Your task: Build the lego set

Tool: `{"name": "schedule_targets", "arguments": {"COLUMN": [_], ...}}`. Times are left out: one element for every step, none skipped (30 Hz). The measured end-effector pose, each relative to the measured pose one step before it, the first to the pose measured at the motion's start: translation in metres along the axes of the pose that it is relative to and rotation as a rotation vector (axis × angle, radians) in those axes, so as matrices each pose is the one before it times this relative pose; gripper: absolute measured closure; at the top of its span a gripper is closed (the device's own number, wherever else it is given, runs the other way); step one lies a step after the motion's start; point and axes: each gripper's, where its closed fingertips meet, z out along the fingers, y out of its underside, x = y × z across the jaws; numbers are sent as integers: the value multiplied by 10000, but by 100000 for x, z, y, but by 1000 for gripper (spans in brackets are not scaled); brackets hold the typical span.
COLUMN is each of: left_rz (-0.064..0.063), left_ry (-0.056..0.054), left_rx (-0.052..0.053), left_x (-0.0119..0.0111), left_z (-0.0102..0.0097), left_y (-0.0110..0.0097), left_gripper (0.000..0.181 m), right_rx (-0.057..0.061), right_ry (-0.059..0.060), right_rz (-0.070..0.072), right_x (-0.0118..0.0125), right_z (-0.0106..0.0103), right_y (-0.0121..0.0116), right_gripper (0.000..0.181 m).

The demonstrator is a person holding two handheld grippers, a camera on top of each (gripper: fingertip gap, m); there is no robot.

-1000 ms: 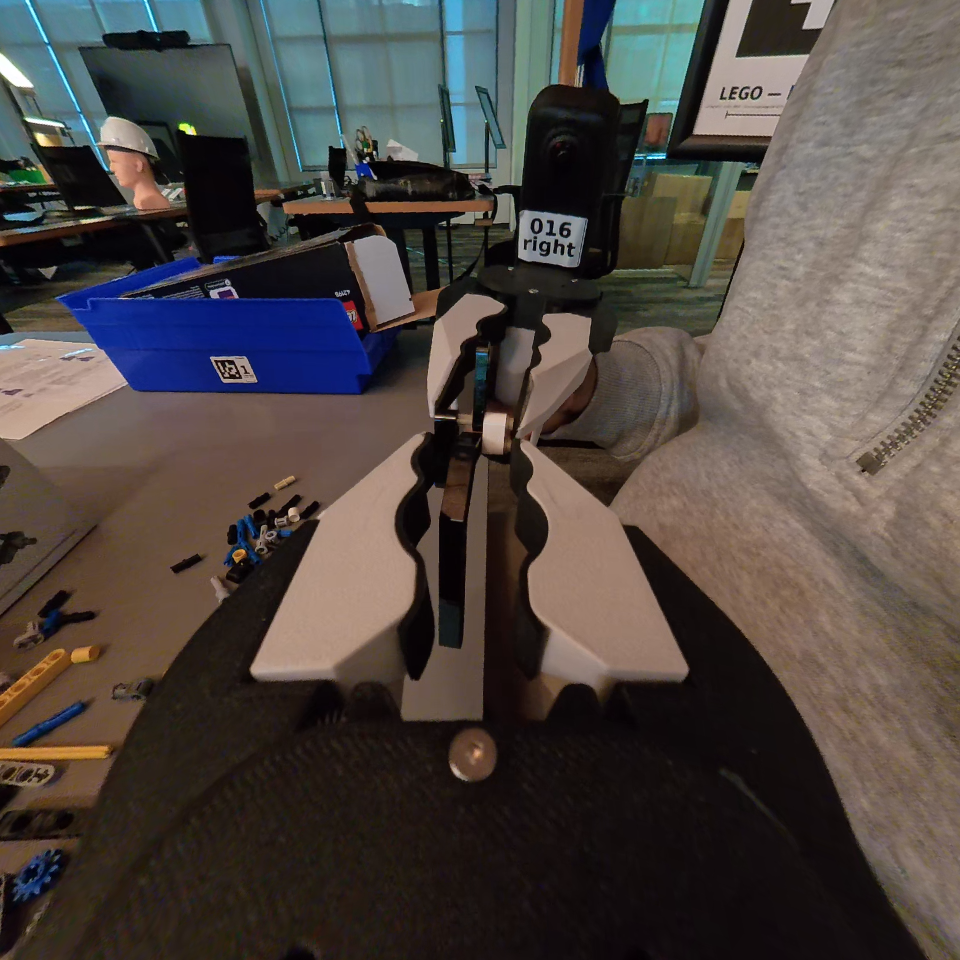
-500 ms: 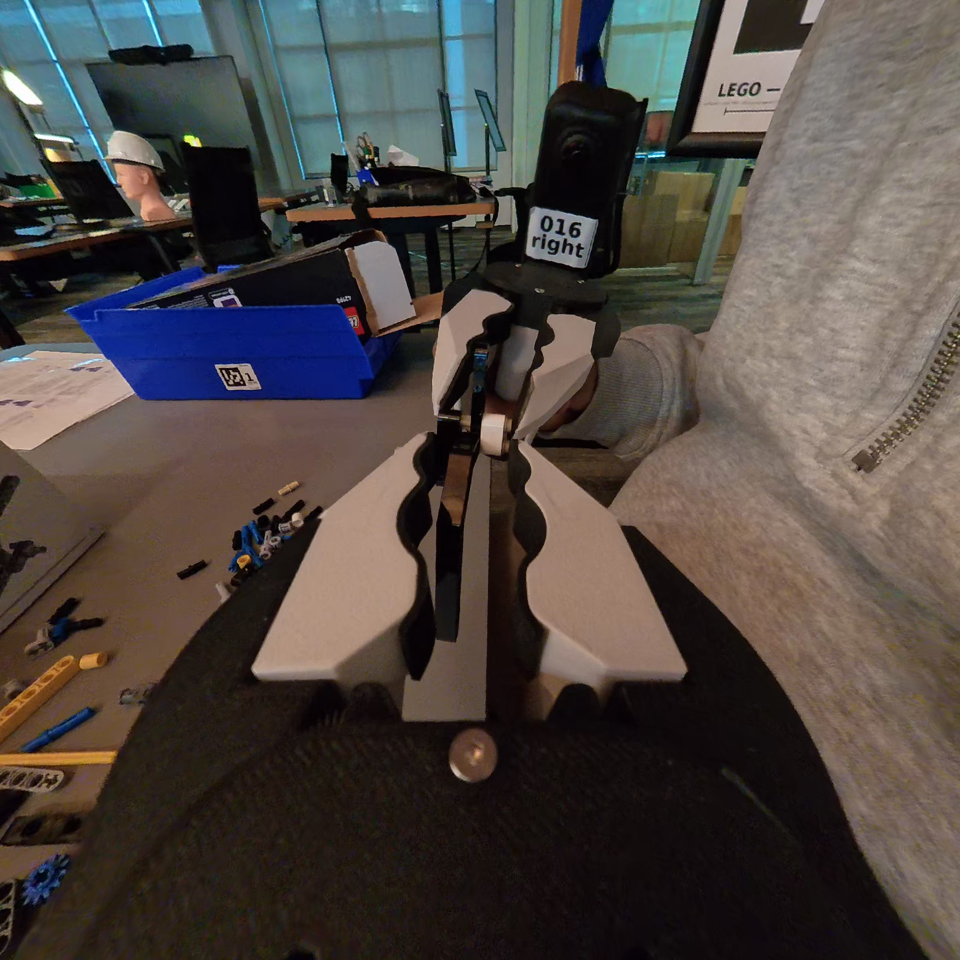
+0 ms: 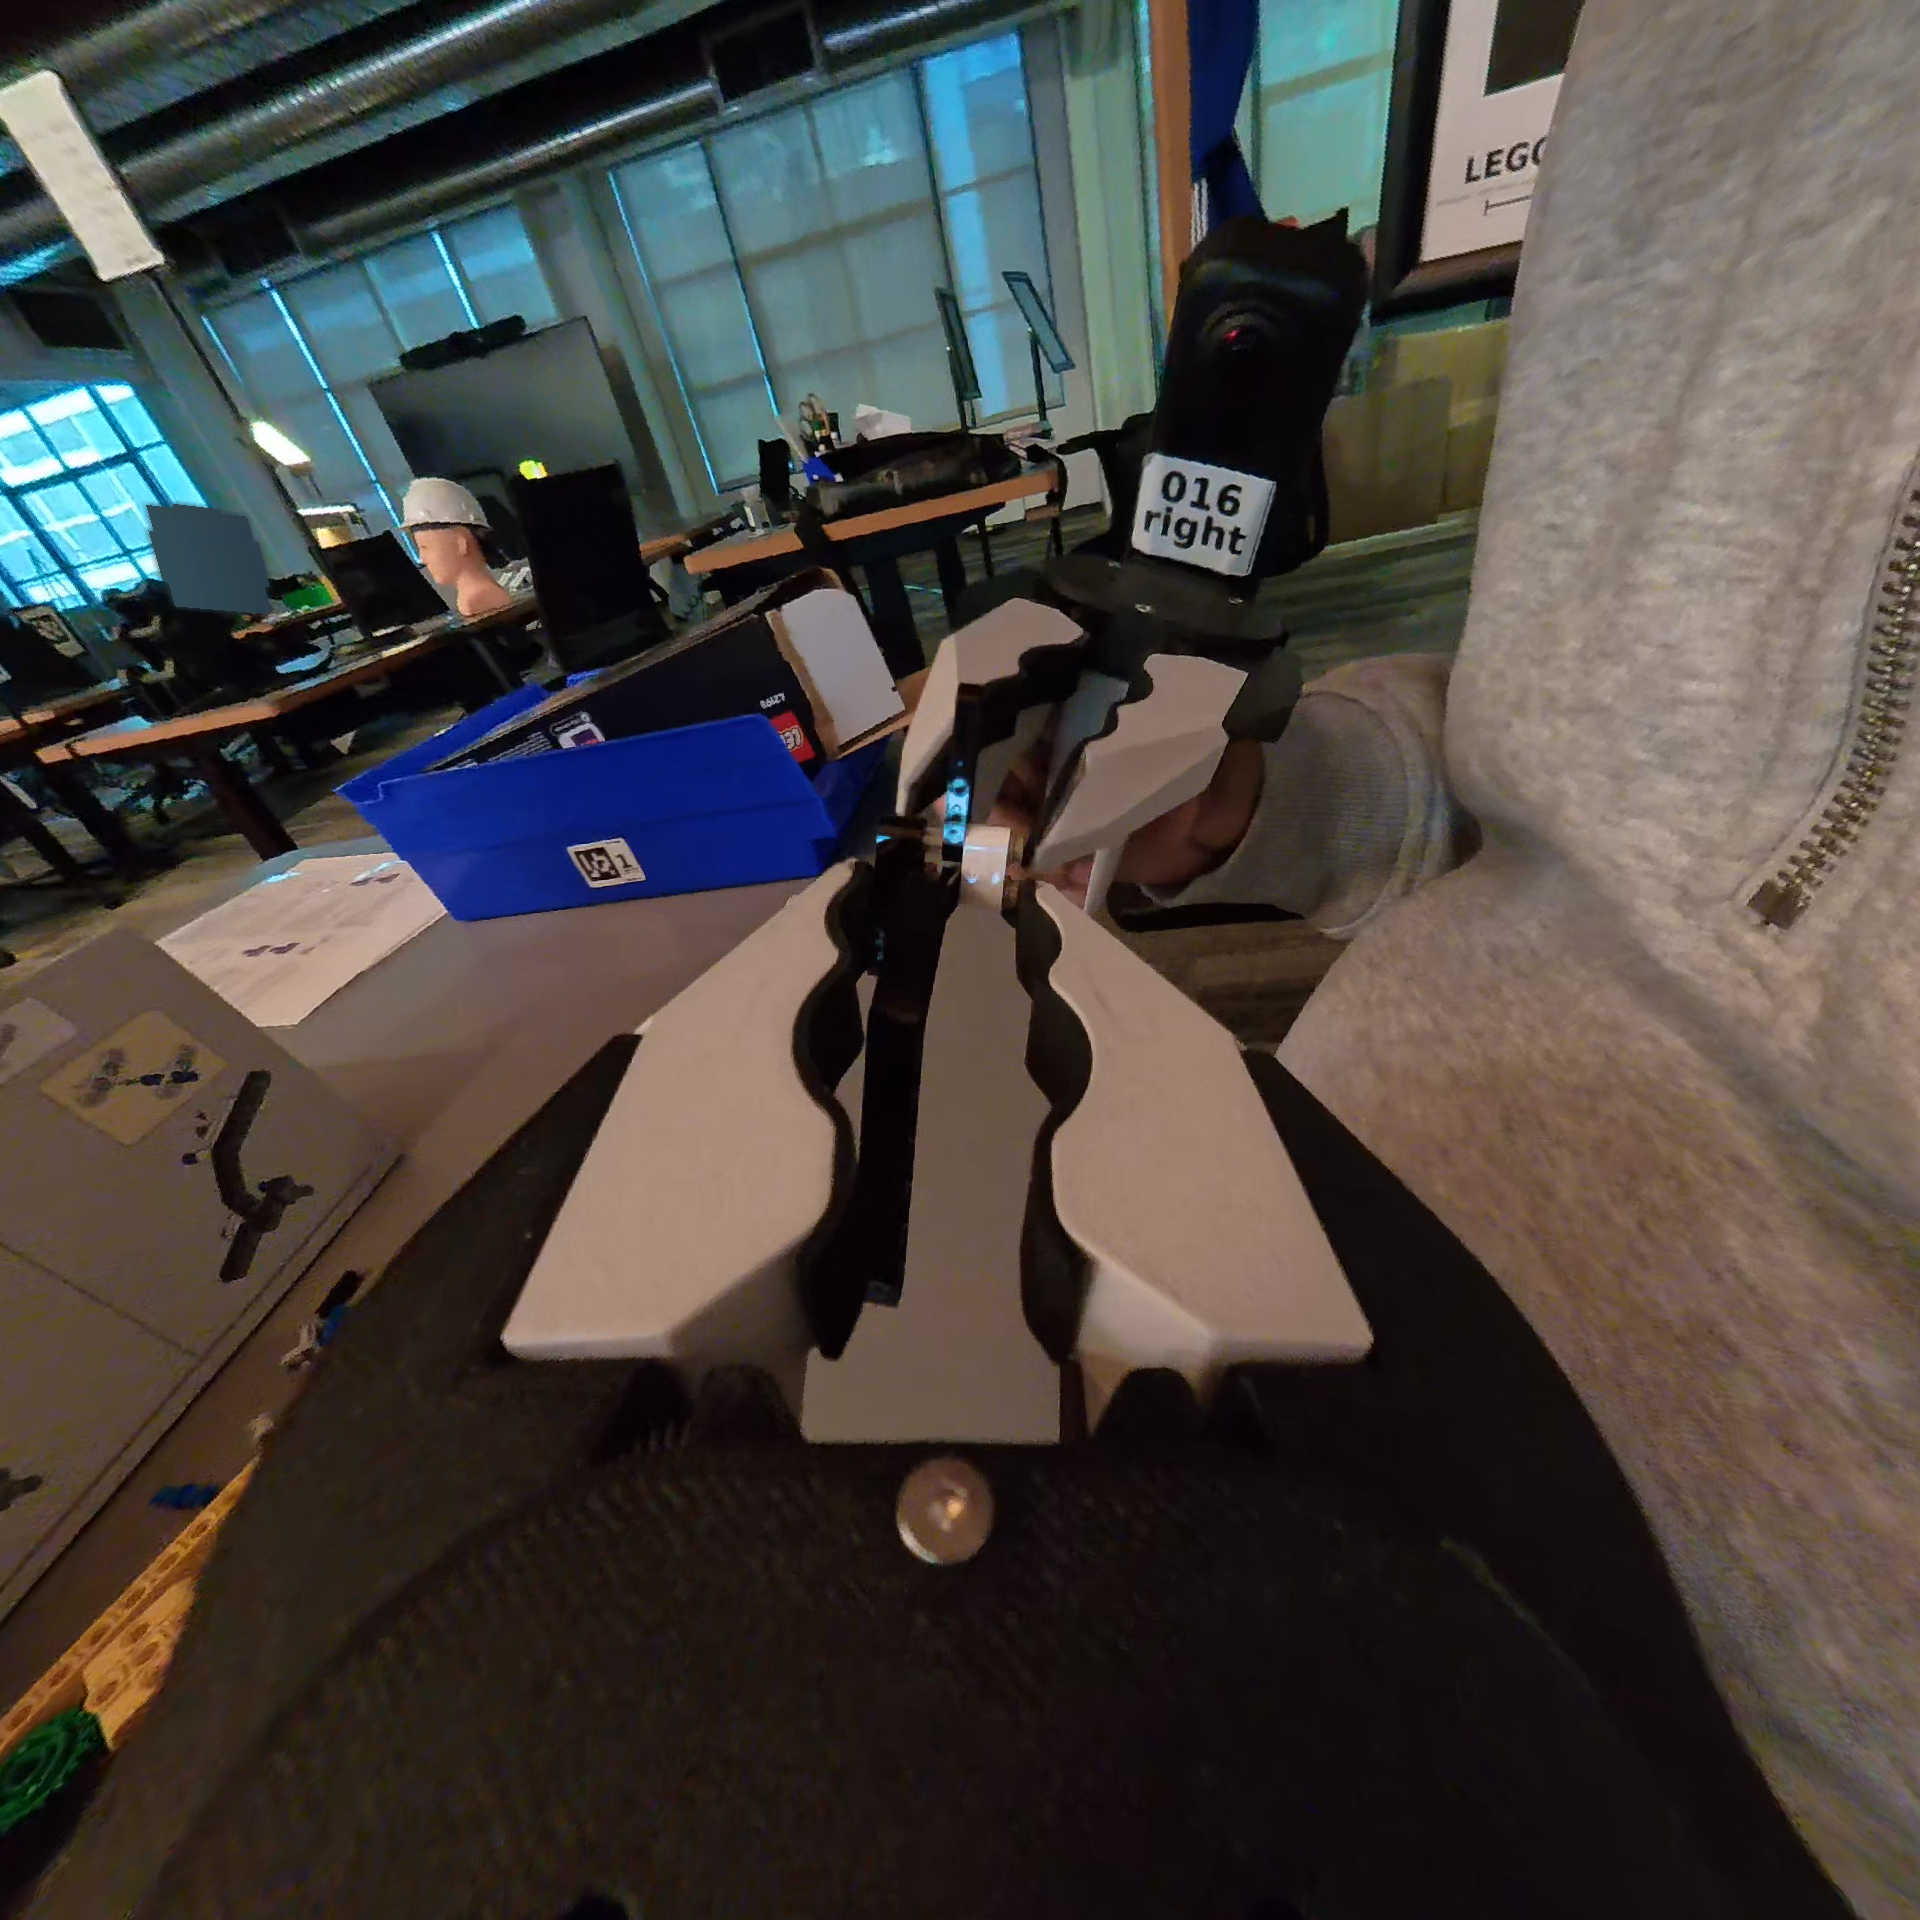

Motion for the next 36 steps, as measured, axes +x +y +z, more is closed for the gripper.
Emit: {"name": "schedule_targets", "arguments": {"left_rz": [-23, -45, -157, -258, -424, -640, -706, -670, -582, -400, -164, 50, 185, 206, 176, 158, 129, 133, 158, 152, 136, 108, 87, 85, 83, 83, 105, 144, 204, 279, 341, 395, 400, 341, 294, 269], "left_ry": [-37, -41, -32, -30, -62, -92, 32, 81, 54, 74, 60, -25, -82, -50, -6, 3, -9, 10, 8, 1, 1, -4, 19, 28, 17, 48, 96, 35, -26, 7, -47, -93, 19, -54, -110, -99], "left_rx": [14, -21, -53, -23, 35, 12, 87, 144, 28, -71, -86, -130, -139, -124, -62, 13, -1, -37, -12, -9, -18, -32, -38, 5, 20, 42, 72, 86, 85, 46, -8, -14, -23, 9, 48, 38], "left_x": [-92, -106, -165, -214, -309, -450, -286, -197, -201, -124, -32, -64, -81, 1, 71, 99, 73, 104, 108, 104, 95, 69, 97, 113, 96, 145, 223, 157, 107, 182, 142, 101, 244, 99, -19, 6], "left_z": [-11, -1, 31, 32, 41, 79, 93, 98, 126, 124, 100, 65, 58, 31, 26, 17, 13, 26, 9, 11, 7, 13, 22, 12, 4, -12, -24, -49, -70, -67, -66, -83, -83, -102, -96, -72], "left_y": [23, 77, 151, 137, 82, 105, -5, -72, 83, 204, 230, 265, 252, 205, 93, -22, 1, 28, -5, -23, -25, -21, -5, -44, -55, -74, -127, -168, -182, -170, -133, -181, -195, -254, -278, -212], "left_gripper": [155, 155, 155, 155, 155, 155, 156, 156, 156, 156, 156, 156, 156, 156, 156, 156, 155, 155, 156, 155, 155, 155, 155, 155, 155, 155, 155, 155, 155, 156, 155, 155, 155, 155, 155, 155], "right_rx": [123, 161, 165, 127, 67, 2, -65, -142, -163, -86, 11, 97, 110, 57, 10, 14, 33, 45, 16, -23, -61, -65, -51, -44, -41, -22, 18, 64, 81, 54, 10, 5, 19, 34, 68, 98], "right_ry": [47, 93, 66, 25, 80, 26, -29, 26, 22, -52, -25, -12, -13, -17, -57, -52, -42, -70, -100, -73, -58, -55, -45, -31, -46, -83, -61, -100, -106, -114, -153, -166, -99, 2, 82, 205], "right_rz": [168, 229, 302, 343, 348, 308, 260, 225, 169, 107, 79, 69, 98, 148, 168, 182, 198, 213, 193, 127, 33, -45, -85, -98, -100, -95, -85, -109, -126, -148, -182, -217, -205, -168, -148, -118], "right_x": [210, 315, 298, 251, 323, 228, 117, 157, 99, -64, -80, -55, -40, 36, 20, 62, 76, 36, -31, -24, -68, -120, -157, -149, -172, -217, -176, -228, -261, -282, -380, -404, -325, -160, -31, 190], "right_z": [-158, -169, -165, -118, -81, -29, 35, 97, 120, 116, 82, 40, 8, -15, -36, -54, -51, -44, -36, 0, 16, 50, 53, 65, 48, 25, -11, -41, -44, -22, 10, 26, 50, 68, 35, 13], "right_y": [-100, -110, -70, 18, 135, 250, 360, 461, 437, 266, 34, -147, -176, -75, 27, 30, 19, 17, 43, 79, 94, 92, 58, 36, 7, -45, -129, -222, -253, -236, -190, -190, -218, -217, -272, -320], "right_gripper": [161, 159, 159, 158, 157, 156, 154, 152, 150, 149, 149, 148, 148, 148, 148, 148, 147, 146, 145, 144, 143, 144, 145, 145, 148, 150, 153, 156, 158, 160, 164, 169, 169, 169, 167, 159]}}
